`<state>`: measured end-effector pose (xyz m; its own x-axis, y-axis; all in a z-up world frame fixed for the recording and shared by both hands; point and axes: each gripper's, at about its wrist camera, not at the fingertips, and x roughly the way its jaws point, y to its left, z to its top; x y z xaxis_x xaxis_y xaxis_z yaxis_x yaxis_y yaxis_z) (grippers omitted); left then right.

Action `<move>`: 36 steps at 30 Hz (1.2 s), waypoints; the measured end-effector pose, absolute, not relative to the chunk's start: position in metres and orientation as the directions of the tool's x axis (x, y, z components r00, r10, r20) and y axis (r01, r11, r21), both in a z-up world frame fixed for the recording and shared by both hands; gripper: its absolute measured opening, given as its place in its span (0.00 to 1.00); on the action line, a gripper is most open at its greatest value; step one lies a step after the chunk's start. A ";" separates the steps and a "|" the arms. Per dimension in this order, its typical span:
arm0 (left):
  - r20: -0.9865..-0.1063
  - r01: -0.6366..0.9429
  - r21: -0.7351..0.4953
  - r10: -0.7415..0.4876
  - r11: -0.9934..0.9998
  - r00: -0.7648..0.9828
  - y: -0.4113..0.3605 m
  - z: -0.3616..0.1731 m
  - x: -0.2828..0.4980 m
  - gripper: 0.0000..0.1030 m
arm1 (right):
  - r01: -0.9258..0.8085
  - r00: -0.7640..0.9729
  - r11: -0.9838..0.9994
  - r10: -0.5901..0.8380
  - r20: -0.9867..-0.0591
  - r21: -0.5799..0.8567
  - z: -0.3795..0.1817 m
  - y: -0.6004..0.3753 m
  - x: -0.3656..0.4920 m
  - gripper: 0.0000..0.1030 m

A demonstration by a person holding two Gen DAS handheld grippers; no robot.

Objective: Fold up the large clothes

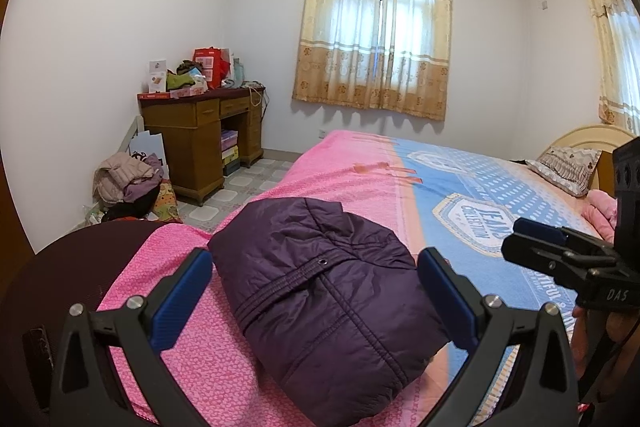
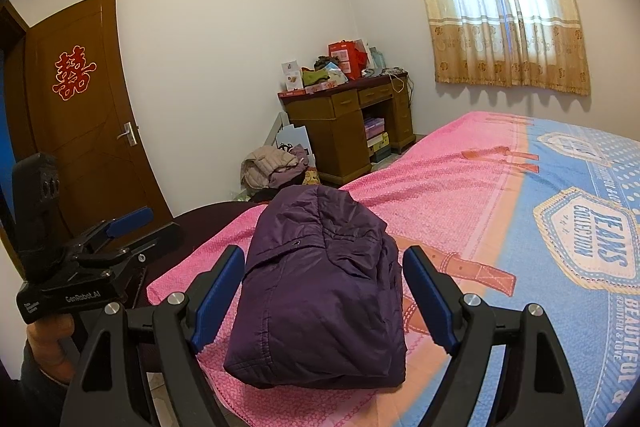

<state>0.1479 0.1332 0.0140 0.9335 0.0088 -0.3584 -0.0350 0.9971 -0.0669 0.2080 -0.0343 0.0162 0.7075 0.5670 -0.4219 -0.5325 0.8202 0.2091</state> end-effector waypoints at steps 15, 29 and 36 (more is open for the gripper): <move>-0.367 -0.038 -0.062 0.013 0.997 0.930 0.136 0.013 0.150 1.00 | -0.537 0.706 0.817 0.571 -0.420 0.209 0.016 -0.033 0.207 0.80; -0.411 -0.032 -0.042 0.012 0.999 0.911 0.136 0.009 0.156 1.00 | -0.537 0.710 0.817 0.572 -0.411 0.210 0.016 -0.032 0.205 0.80; -0.402 -0.053 -0.028 0.037 0.998 0.915 0.135 0.010 0.153 1.00 | -0.534 0.714 0.817 0.573 -0.402 0.217 0.015 -0.035 0.203 0.80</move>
<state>0.1534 0.1354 0.0105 0.9151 0.0371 -0.4016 -0.0530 0.9982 -0.0284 0.2026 -0.0349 0.0149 0.7137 0.5733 -0.4024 -0.5340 0.8172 0.2170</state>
